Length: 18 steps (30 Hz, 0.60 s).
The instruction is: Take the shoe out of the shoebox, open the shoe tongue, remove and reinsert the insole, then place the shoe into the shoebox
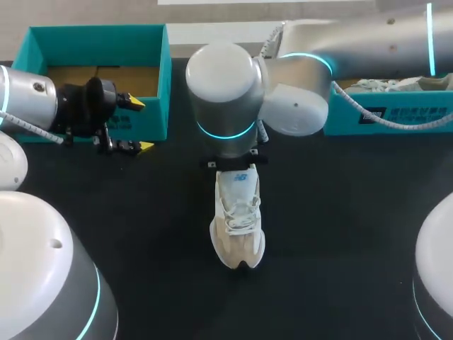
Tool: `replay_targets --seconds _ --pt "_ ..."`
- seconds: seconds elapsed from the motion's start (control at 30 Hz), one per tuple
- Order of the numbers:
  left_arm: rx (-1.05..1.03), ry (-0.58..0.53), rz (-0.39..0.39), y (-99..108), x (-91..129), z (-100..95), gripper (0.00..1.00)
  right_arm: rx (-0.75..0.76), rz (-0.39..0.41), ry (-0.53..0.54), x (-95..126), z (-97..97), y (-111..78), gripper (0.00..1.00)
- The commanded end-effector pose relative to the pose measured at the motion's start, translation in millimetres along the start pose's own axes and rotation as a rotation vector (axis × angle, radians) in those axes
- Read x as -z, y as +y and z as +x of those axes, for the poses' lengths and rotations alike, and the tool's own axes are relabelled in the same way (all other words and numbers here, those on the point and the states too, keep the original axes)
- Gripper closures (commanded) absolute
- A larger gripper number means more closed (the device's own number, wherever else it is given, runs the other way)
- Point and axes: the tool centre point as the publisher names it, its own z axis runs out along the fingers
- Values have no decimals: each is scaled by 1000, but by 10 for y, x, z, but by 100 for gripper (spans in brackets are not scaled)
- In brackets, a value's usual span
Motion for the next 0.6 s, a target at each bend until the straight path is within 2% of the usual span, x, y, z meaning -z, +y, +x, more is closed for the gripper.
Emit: replay_targets --seconds 0.03,0.23,0.47,0.6 --pt "1 0 -4 -4 12 11 0 -7 14 22 -150 -40 11 100" --pt "1 0 -4 -4 12 11 0 8 26 7 -267 -38 3 100" --pt "1 0 -4 -4 12 11 0 11 -32 -7 -70 -99 121 100" --pt "1 0 -4 -4 12 11 0 9 -58 -7 -85 -112 233 100"
